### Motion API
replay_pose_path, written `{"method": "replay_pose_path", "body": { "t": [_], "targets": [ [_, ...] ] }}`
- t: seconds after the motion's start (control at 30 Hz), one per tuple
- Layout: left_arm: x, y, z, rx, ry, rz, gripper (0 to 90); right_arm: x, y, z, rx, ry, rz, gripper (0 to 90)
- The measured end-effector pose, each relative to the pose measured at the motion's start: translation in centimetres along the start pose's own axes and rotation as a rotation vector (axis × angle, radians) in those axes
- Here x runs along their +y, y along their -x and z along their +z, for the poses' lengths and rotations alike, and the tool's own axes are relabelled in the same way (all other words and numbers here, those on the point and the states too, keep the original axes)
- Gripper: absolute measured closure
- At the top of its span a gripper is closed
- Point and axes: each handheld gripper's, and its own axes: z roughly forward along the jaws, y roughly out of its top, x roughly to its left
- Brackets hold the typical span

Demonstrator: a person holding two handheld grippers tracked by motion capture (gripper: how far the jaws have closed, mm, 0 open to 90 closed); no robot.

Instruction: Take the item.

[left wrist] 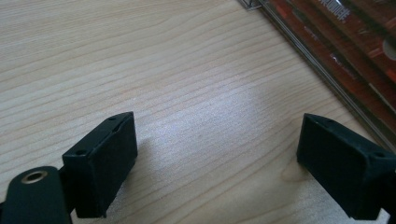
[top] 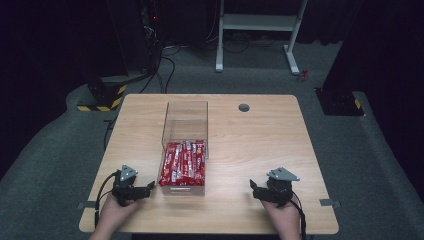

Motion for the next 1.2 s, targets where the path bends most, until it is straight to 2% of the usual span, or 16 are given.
{"method": "replay_pose_path", "body": {
  "t": [0.3,0.4,0.8,1.17,1.2],
  "targets": [
    [0.0,0.0,0.0,0.0,-0.003,0.003,12.3,0.8,-0.5,0.3,0.03,-0.003,0.004,12.6],
    [0.0,0.0,0.0,0.0,-0.002,0.004,12.3,1.4,-0.7,0.2,0.037,0.0,-0.017,12.6],
    [0.0,0.0,0.0,0.0,-0.002,0.004,12.3,3.7,-2.0,0.5,0.065,0.015,-0.02,13.1],
    [0.0,0.0,0.0,0.002,-0.003,0.002,12.3,4.3,-2.1,0.4,0.083,0.025,-0.02,13.8],
    [0.0,0.0,0.0,0.002,-0.003,0.002,12.3,4.4,-2.3,0.4,0.091,0.028,-0.01,14.2]
  ]
}}
